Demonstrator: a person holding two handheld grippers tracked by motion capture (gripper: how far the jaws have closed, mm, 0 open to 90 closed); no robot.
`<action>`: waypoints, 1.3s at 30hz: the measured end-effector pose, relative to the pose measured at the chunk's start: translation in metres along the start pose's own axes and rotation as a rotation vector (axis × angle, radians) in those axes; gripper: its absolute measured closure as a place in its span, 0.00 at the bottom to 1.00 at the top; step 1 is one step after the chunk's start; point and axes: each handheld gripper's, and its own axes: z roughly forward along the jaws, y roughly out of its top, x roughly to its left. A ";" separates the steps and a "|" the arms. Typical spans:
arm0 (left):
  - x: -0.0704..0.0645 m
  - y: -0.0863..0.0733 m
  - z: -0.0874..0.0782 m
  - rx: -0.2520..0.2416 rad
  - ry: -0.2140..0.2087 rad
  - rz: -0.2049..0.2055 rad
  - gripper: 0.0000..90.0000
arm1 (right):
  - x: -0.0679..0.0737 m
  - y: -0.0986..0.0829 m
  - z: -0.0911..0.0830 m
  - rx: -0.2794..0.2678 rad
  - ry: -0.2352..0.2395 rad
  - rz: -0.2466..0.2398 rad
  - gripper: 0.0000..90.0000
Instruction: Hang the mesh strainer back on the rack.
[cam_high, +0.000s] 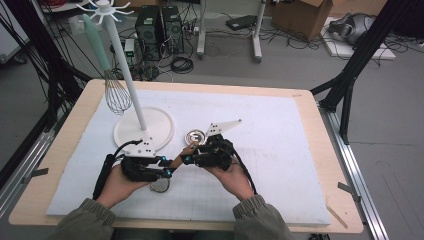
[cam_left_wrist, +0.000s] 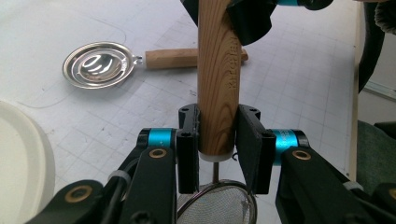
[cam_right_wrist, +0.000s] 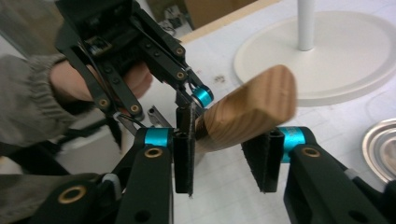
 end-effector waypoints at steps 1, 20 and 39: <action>0.000 0.000 -0.001 -0.001 -0.009 0.000 0.78 | -0.001 0.000 0.000 -0.005 0.021 0.013 0.76; 0.001 0.018 -0.004 -0.021 -0.137 0.008 0.70 | 0.016 0.010 -0.008 -0.048 0.123 -0.097 0.81; 0.003 0.020 -0.024 -0.134 -0.096 -0.009 0.79 | 0.020 0.001 -0.038 -0.089 0.011 -0.131 0.48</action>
